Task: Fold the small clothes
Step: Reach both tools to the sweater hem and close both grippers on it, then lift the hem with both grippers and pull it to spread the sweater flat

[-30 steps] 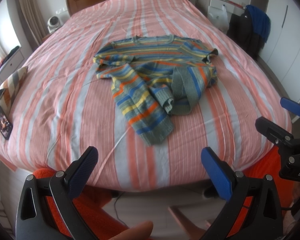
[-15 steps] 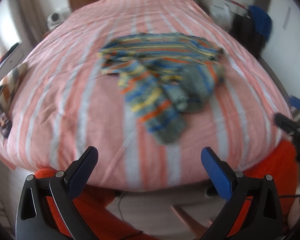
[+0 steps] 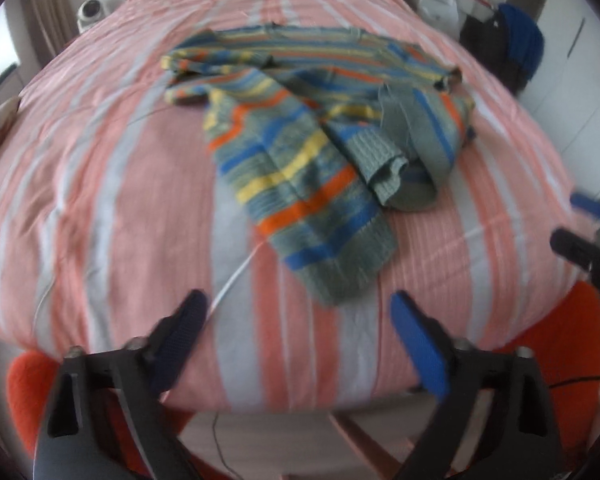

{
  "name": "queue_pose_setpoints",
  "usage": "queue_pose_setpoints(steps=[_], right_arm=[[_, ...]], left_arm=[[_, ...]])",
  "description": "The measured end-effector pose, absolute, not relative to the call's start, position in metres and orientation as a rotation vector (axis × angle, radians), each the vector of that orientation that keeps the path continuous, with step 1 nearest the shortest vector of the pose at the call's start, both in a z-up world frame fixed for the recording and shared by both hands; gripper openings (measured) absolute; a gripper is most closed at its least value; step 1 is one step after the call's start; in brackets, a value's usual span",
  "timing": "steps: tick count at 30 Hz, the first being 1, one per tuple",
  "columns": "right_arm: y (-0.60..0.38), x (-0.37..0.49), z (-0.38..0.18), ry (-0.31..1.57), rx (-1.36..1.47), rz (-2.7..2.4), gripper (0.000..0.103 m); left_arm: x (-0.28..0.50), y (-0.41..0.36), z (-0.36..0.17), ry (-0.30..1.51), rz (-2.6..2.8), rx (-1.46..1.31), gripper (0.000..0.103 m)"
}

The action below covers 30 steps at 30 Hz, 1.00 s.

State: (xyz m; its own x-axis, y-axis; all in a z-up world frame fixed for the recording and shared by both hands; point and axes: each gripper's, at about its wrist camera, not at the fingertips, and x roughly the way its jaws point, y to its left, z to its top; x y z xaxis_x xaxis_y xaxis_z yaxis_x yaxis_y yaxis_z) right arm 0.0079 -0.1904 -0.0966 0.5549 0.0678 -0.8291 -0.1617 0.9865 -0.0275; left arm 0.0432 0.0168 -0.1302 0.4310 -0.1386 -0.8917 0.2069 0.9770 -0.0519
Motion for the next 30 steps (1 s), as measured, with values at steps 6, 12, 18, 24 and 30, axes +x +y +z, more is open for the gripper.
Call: queue_pose_setpoints(steps=[6,12,18,24,30], right_arm=[[-0.164,0.079,-0.122,1.003,-0.107,0.232,0.101],[-0.160,0.131,-0.144,1.043,0.169,0.304,0.009],[-0.194,0.036,-0.095,0.975,0.121,0.392,0.003],[-0.210,-0.028,-0.112,1.071,-0.055,0.297,0.013],[-0.186,0.019,-0.106,0.949,-0.034,0.309,0.064]], left_arm=[[0.064,-0.002,-0.153,1.094,-0.204,0.123,0.052],[0.059,0.047,-0.129,1.112,-0.302,-0.099,0.004],[0.021,0.123,-0.092,1.095,-0.357,-0.244,0.004],[0.022,0.131,-0.112,1.143,-0.313,-0.241,0.004],[0.025,0.118,-0.110,1.126,-0.313,-0.242,0.004]])
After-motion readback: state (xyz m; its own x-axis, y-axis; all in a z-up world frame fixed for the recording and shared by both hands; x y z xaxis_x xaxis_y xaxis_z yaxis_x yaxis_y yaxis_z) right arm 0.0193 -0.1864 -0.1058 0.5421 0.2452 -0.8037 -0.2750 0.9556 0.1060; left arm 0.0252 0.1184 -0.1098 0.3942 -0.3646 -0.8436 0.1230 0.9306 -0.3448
